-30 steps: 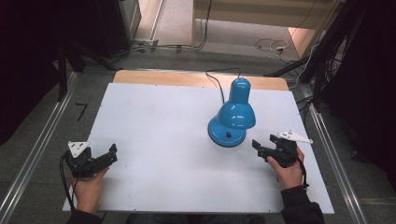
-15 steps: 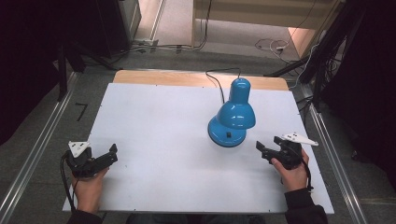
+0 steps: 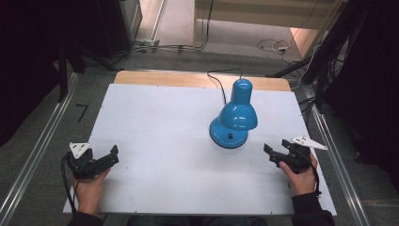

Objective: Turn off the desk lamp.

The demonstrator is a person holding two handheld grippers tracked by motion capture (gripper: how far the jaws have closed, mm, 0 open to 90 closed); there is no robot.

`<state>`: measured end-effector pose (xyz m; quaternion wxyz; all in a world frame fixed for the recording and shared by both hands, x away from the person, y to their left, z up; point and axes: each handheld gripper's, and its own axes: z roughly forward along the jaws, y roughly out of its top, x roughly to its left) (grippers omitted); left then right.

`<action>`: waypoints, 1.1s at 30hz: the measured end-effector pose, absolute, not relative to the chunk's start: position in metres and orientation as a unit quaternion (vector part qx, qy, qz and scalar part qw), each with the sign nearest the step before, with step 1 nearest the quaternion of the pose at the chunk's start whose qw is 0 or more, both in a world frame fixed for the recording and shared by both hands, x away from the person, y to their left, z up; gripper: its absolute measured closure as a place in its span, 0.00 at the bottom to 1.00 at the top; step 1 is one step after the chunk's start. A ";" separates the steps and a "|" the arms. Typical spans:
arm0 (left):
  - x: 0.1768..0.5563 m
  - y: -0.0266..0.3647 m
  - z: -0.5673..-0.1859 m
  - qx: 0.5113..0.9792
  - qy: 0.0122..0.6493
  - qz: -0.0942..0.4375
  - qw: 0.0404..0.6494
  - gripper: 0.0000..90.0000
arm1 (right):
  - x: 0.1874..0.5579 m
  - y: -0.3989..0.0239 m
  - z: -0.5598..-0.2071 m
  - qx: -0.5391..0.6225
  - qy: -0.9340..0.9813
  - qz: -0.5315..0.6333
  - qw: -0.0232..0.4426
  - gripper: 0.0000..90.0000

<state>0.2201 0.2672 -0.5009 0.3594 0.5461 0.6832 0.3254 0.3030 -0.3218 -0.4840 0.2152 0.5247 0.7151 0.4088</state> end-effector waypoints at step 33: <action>0.221 0.267 -0.502 0.546 0.685 0.326 0.356 0.04 | 0.284 -0.358 -0.483 0.548 0.695 0.406 0.228 0.18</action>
